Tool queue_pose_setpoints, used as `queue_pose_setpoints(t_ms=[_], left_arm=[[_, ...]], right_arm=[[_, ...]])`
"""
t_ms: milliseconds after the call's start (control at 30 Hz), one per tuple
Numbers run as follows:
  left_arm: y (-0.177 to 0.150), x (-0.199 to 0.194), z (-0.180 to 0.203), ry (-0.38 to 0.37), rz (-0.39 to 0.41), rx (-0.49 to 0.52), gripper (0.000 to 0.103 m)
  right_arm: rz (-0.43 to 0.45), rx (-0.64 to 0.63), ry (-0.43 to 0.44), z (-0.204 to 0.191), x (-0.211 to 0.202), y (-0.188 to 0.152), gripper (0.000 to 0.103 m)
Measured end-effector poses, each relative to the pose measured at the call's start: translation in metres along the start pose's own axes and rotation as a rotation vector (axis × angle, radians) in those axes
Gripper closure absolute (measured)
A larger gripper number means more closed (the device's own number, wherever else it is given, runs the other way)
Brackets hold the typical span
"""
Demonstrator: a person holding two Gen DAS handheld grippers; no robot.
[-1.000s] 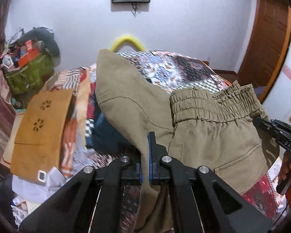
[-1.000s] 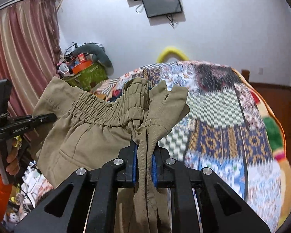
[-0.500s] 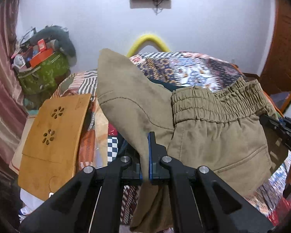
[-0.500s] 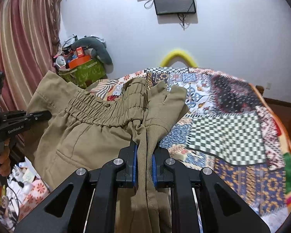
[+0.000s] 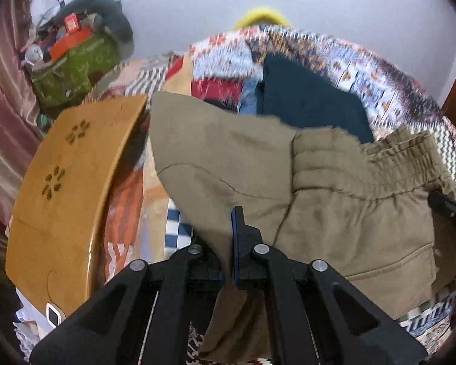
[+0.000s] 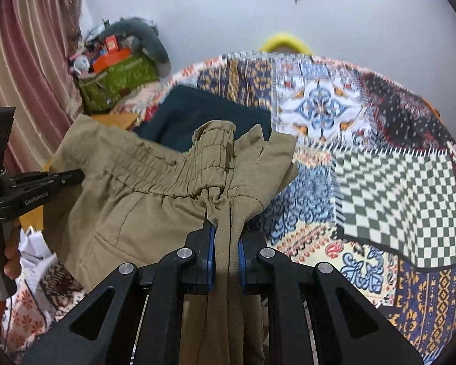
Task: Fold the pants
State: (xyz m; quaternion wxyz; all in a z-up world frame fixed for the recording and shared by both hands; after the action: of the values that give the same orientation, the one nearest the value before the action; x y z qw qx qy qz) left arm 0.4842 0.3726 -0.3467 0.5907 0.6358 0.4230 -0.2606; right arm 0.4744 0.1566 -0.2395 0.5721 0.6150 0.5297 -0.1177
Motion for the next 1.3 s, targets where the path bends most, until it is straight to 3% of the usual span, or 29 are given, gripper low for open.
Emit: queue_pose_setpoints(t_ms=[100, 200, 267, 433, 667, 933, 1000, 1133, 1300], left_arm=[[-0.009, -0.002, -0.001, -0.011, -0.012, -0.004, 0.092], [-0.017, -0.017, 0.0, -0.013, -0.018, 0.018, 0.085], [-0.024, -0.035, 0.002, -0.008, -0.02, 0.044, 0.075], [-0.031, -0.096, 0.004, -0.011, 0.04, 0.074, 0.071], [-0.038, -0.231, 0.022, -0.022, 0.243, 0.092, 0.071], [-0.072, -0.387, 0.052, -0.031, 0.473, 0.108, 0.07], [-0.083, -0.419, 0.058, -0.019, 0.53, 0.106, 0.067], [-0.112, -0.475, 0.074, 0.02, 0.653, 0.106, 0.05], [-0.147, -0.512, 0.092, 0.043, 0.728, 0.081, 0.039]], right_arm=[[-0.032, 0.02, -0.018, 0.008, 0.0, -0.004, 0.082], [-0.029, 0.013, -0.038, 0.009, -0.015, -0.007, 0.08], [-0.015, 0.004, -0.048, 0.008, -0.029, -0.007, 0.08], [0.06, 0.001, -0.011, -0.004, -0.085, 0.0, 0.08], [0.223, -0.046, 0.056, -0.046, -0.192, -0.001, 0.08], [0.434, -0.138, 0.119, -0.102, -0.32, -0.028, 0.08], [0.473, -0.139, 0.146, -0.113, -0.345, -0.04, 0.08], [0.552, -0.14, 0.154, -0.127, -0.386, -0.07, 0.079], [0.627, -0.12, 0.13, -0.133, -0.412, -0.097, 0.039]])
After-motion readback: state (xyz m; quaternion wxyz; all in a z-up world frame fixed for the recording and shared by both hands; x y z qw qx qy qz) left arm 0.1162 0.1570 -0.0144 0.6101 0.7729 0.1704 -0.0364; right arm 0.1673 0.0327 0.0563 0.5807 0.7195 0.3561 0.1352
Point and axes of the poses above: each gripper's, at about its wrist camera, not at the fingertips, and x roughly the way its jaws point, z to its right, y to its top, the point moved 9 cm from there along x, roughly the way its jaws point, and after that the axes turned 13 degrees about x, right-handed, at the moved point
